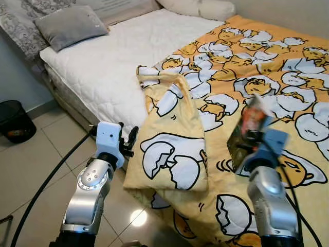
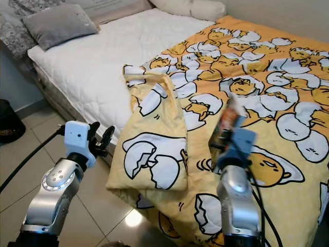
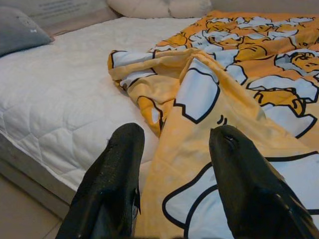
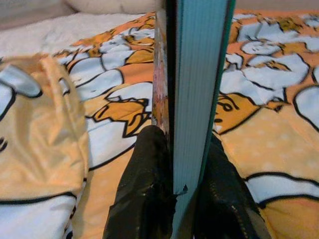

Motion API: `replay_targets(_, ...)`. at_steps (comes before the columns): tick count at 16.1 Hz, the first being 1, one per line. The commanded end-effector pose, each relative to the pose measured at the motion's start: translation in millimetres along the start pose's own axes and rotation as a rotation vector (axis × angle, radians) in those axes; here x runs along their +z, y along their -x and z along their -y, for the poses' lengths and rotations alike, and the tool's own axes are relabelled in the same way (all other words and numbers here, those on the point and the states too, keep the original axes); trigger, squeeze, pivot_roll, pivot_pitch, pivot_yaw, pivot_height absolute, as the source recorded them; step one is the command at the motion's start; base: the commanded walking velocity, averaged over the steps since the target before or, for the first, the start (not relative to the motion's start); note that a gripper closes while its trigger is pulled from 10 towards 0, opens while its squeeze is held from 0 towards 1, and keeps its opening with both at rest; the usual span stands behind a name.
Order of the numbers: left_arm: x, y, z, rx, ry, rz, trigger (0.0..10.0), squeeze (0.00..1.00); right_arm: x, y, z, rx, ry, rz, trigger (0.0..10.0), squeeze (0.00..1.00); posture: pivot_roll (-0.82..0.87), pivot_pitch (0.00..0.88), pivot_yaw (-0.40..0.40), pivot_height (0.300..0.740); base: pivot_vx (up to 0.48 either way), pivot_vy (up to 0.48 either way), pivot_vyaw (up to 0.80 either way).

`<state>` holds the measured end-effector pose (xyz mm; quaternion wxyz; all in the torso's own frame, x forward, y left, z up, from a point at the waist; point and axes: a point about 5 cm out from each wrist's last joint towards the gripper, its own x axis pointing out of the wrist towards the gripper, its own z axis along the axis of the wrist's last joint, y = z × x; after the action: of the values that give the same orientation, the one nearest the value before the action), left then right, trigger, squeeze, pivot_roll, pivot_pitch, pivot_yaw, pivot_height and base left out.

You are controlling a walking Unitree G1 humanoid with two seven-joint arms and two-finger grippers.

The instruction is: Clean up the room

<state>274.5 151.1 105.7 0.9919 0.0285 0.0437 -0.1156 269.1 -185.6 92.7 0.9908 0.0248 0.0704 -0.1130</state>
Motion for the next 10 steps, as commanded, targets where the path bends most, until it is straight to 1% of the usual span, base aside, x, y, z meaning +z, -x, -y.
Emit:
replay_targets(1,1.9,0.5,-1.3,0.015,-0.018,0.008,10.0,0.0,6.3,-1.0,-2.0,0.002,0.004,0.022,10.0,0.0,-0.02,0.0,0.022,0.74,0.0,0.322,0.0)
replay_targets(2,2.3,0.2,-1.1,0.019,-0.023,0.007,10.0,0.0,7.3,-1.8,0.2,-0.012,-0.002,0.021,10.0,0.0,-0.02,0.0,0.019,0.74,0.0,0.334,0.0)
replay_targets(3,3.1,0.0,-1.7,0.022,-0.023,0.009,10.0,0.0,8.3,-1.9,-0.8,-0.004,-0.018,0.022,10.0,0.0,-0.01,0.0,0.021,0.74,0.0,0.334,0.0)
replay_targets(4,4.4,-0.1,-3.3,0.03,-0.02,0.011,10.0,0.0,8.7,-2.1,-3.6,0.01,-0.004,0.024,10.0,0.0,-0.02,0.0,0.023,0.74,0.0,0.337,0.0)
replay_targets(5,5.2,-0.4,-4.9,0.036,-0.02,0.012,10.0,0.0,5.8,-3.3,-2.3,-0.013,0.037,-0.001,10.0,0.0,-0.01,0.0,0.023,0.74,0.0,0.337,-0.67)
replay_targets(6,5.2,-0.6,-5.8,0.039,-0.021,0.012,10.0,0.0,5.6,-3.6,1.3,-0.04,0.012,-0.001,10.0,0.0,-0.01,0.0,0.024,0.74,0.0,0.341,-0.76)
replay_targets(7,5.0,-0.7,-6.2,0.04,-0.024,0.011,10.0,0.0,7.0,-3.7,4.7,-0.065,-0.04,0.009,10.0,0.0,-0.01,0.0,0.025,0.74,0.0,0.345,-0.8)
replay_targets(8,5.1,-0.9,-6.1,0.041,-0.024,0.011,10.0,0.0,9.0,-3.9,6.1,-0.07,-0.096,0.021,10.0,0.0,-0.01,0.0,0.026,0.74,0.0,0.341,-0.8)
replay_targets(10,5.5,-1.4,-5.3,0.038,-0.026,0.011,10.0,0.0,10.5,-4.4,5.9,-0.057,-0.175,0.015,10.0,0.0,-0.01,0.0,0.025,0.74,0.0,0.343,-0.8)
